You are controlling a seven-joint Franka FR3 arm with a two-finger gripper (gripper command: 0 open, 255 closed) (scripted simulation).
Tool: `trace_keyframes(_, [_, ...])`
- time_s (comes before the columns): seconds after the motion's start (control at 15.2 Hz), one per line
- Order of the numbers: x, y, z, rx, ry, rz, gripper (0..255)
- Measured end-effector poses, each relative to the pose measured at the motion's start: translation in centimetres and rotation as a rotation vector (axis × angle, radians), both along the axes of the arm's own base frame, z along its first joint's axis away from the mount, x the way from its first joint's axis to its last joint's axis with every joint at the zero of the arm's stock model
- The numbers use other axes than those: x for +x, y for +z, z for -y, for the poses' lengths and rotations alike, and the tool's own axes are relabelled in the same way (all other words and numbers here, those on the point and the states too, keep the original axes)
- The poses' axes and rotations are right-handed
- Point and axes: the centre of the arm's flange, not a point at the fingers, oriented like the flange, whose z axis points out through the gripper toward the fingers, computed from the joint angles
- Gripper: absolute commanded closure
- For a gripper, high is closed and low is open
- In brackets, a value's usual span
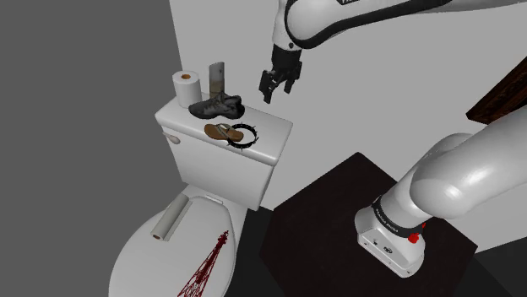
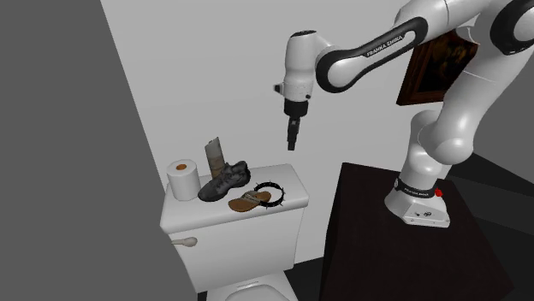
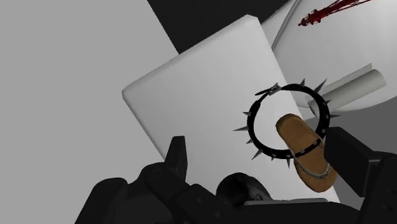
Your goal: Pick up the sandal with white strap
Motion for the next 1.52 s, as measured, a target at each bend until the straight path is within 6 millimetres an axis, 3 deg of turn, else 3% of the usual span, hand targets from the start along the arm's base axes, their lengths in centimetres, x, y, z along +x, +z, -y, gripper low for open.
trace_keyframes(1.06, [10.8, -11.4, -13.7, -0.015, 0.126, 0.067, 0])
trace_keyframes(1.52, [12.0, -14.9, -14.5, -0.017, 0.137, 0.073, 0])
